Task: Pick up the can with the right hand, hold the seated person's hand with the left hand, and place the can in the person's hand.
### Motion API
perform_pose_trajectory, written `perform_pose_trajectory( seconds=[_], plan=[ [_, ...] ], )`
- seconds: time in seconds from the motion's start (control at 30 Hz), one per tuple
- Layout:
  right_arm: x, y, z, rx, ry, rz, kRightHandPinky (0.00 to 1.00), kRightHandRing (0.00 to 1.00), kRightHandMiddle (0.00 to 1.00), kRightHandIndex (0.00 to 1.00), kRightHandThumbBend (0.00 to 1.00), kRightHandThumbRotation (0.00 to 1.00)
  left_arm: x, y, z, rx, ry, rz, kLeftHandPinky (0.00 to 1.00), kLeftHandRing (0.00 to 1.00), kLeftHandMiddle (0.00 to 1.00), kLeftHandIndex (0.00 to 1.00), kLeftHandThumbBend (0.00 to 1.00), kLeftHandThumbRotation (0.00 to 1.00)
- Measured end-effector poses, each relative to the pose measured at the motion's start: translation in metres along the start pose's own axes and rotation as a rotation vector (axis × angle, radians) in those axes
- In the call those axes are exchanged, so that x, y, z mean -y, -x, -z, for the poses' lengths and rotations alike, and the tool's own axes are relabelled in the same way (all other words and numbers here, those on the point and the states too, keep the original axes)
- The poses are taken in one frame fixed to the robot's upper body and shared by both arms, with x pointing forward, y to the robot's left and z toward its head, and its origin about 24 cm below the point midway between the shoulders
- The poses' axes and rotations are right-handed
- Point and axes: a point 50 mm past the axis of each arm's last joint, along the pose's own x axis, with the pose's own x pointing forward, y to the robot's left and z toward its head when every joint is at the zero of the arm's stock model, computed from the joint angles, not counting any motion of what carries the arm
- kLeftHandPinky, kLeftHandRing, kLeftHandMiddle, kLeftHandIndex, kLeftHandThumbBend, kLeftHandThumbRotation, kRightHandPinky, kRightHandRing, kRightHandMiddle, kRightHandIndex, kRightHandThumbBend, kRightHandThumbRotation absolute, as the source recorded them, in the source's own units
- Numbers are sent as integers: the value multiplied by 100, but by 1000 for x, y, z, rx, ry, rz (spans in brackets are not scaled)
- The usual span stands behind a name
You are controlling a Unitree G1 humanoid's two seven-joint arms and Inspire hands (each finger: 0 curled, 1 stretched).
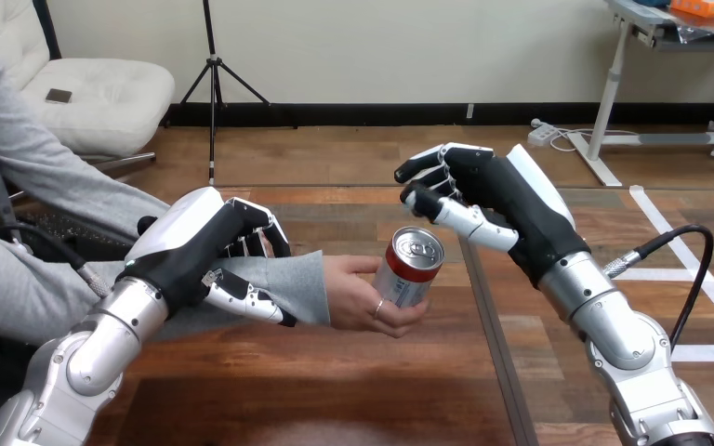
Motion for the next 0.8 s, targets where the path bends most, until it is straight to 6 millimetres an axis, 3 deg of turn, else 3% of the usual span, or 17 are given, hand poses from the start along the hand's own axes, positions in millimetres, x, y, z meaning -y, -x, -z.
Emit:
perform_pose_trajectory(
  seconds=[0.23, 0.43, 0.63, 0.8],
  plan=[
    [0, 0, 0, 6, 11, -3, 53, 59, 62, 66, 100, 97, 0, 0, 0, 0, 0, 0, 21, 26, 33, 44, 76, 0],
    [1, 1, 0, 6, 11, -4, 54, 60, 63, 67, 100, 98, 0, 0, 0, -2, 16, 9, 28, 33, 39, 46, 78, 0],
    [0, 1, 1, 1, 10, -4, 54, 60, 63, 67, 100, 98, -2, 0, 1, -20, 41, 23, 37, 43, 47, 52, 89, 0],
    [0, 1, 1, 1, 10, -4, 54, 60, 62, 67, 100, 98, -3, 0, 0, -30, 54, 32, 47, 54, 58, 59, 97, 7]
  ],
)
